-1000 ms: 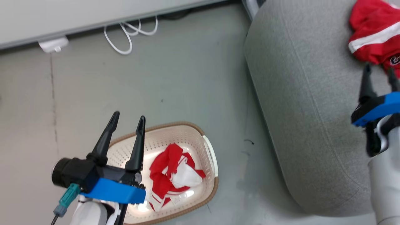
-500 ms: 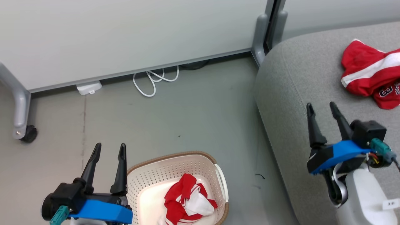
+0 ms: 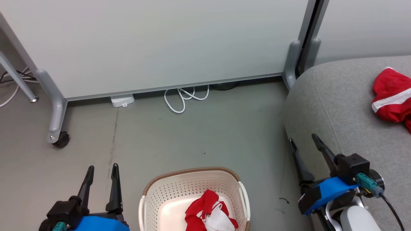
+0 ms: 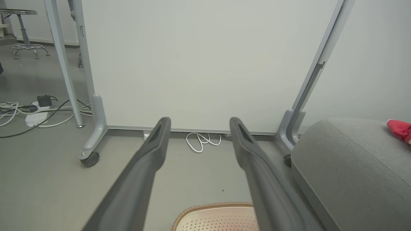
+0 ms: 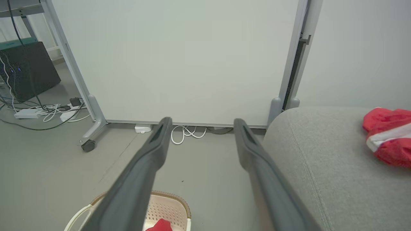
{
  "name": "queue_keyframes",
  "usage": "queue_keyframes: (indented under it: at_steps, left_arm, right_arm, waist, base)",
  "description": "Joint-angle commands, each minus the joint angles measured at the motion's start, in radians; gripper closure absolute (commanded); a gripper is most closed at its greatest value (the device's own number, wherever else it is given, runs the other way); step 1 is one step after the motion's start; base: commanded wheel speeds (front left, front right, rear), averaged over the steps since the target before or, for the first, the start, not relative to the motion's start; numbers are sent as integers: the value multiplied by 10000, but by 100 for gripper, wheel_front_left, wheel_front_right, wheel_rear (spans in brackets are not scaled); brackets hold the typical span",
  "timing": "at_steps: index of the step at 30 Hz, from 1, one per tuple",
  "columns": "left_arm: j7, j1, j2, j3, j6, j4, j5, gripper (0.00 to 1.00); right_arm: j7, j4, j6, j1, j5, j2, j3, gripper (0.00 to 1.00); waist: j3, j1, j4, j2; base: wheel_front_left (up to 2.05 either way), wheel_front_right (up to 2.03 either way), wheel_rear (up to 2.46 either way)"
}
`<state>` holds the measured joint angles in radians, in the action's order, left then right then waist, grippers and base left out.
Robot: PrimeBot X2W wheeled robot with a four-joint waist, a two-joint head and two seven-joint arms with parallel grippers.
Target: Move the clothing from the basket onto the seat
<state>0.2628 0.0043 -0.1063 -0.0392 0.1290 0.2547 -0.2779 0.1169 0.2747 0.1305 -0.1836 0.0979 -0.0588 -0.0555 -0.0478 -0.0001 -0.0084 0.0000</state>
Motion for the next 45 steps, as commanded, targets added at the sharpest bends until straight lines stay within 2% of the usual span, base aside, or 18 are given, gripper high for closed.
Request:
queue_keyframes:
  at_steps: [1,19,39,45]
  left_arm:
    - [30,101,43,112,23,82,80,0]
    - [30,233,173,298,24,327,253,0]
    - [30,112,196,234,24,187,255,0]
    - [30,-186,34,-166,24,620,123,0]
  right_arm:
    - [-86,-208,5,268,13,39,13,0]
    - [-250,-734,5,893,753,89,465,0]
    - [-201,-788,5,638,1008,89,199,0]
    - [-189,-822,5,399,1018,88,46,0]
  waist:
    - [83,1,103,0]
    - [201,1,381,0]
    - [-169,1,174,0]
    - [-594,1,-98,0]
  base:
    - [0,0,0]
    - [0,0,0]
    - [0,0,0]
    - [0,0,0]
